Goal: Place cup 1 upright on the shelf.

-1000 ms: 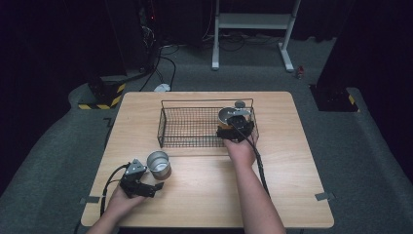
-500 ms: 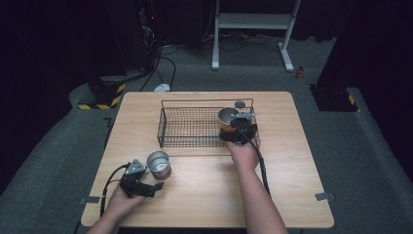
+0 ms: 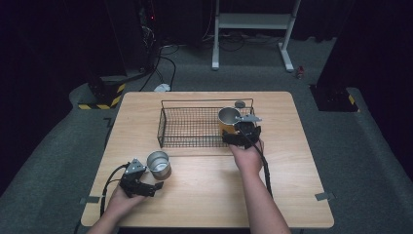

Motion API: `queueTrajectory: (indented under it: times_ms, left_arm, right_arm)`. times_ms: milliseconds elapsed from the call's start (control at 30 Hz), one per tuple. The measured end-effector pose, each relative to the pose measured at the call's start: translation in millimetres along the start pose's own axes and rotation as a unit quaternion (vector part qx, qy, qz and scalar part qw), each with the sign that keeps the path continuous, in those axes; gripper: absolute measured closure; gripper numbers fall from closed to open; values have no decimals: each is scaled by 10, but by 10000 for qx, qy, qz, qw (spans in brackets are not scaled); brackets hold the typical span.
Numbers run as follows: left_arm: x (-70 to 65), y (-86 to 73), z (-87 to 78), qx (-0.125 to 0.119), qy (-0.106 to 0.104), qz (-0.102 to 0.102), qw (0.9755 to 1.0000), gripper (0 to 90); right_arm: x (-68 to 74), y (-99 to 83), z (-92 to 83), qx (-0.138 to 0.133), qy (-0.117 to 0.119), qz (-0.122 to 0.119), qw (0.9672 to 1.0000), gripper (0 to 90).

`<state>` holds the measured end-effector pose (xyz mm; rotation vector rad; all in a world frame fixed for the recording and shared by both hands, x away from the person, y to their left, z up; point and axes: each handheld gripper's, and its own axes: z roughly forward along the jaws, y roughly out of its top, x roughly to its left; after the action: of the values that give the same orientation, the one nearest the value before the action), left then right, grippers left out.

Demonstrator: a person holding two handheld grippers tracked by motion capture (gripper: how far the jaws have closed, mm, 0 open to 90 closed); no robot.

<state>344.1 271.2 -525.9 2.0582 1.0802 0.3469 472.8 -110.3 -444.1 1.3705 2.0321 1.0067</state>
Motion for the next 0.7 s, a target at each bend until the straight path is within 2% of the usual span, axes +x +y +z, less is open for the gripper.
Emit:
queueTrajectory:
  times_ms: [33,167,400,467,700]
  left_arm:
    - [6,1,2,-17,7,-51,10000,2]
    - [4,2,-3,-14,53,-42,10000,2]
    - [7,3,-7,4,121,-40,9999,3]
    - [-1,1,-7,-2,115,-51,9999,3]
    - [-6,-2,-5,-2,123,-40,9999,3]
  right_arm:
    - [3,-30,-53,-45,13,17,10000,102]
    - [0,-101,-117,-88,50,50,9999,102]
    - [16,-340,-302,-234,132,-99,9996,102]
    - [13,-395,-334,-244,128,-169,9995,102]
    - [13,-559,-397,-244,60,-149,9996,102]
